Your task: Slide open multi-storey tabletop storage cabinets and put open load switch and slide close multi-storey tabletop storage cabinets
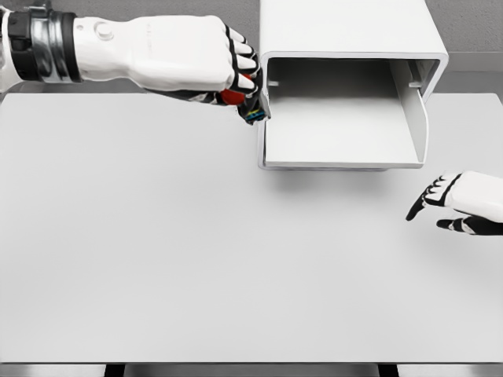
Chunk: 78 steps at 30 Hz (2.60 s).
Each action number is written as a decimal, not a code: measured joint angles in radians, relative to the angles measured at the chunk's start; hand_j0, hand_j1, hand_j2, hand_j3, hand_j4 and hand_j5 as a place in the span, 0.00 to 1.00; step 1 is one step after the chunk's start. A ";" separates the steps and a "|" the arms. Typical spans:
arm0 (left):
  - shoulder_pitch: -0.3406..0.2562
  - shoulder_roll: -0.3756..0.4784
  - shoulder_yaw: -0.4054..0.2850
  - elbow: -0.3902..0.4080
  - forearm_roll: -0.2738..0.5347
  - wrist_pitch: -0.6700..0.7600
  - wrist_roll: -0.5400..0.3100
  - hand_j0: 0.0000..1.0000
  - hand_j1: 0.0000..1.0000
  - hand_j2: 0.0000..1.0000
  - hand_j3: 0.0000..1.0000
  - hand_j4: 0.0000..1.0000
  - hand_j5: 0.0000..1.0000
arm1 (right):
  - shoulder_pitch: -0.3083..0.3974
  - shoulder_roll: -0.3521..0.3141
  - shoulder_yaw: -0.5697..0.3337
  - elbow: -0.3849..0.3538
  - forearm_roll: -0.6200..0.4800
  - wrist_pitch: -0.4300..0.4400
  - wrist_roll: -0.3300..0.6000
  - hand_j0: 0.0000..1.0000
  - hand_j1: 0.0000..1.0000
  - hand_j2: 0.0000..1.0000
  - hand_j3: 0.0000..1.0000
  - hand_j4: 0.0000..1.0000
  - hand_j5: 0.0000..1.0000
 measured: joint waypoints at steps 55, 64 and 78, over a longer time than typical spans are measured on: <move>-0.087 -0.446 -0.063 0.273 -0.224 0.001 -0.138 0.95 0.95 0.95 0.95 0.95 0.95 | -0.031 0.002 0.081 0.000 0.011 0.000 0.000 0.63 0.63 0.63 0.63 0.63 0.63; -0.092 -0.398 -0.061 0.180 -0.156 0.001 -0.138 1.00 1.00 1.00 1.00 1.00 1.00 | -0.078 0.006 0.093 0.000 0.010 0.000 0.000 0.64 0.64 0.64 0.64 0.64 0.64; 0.028 0.291 0.012 0.022 0.324 0.001 -0.137 1.00 1.00 1.00 1.00 1.00 1.00 | -0.206 0.034 0.164 0.000 0.009 0.000 0.000 0.67 0.67 0.67 0.67 0.67 0.67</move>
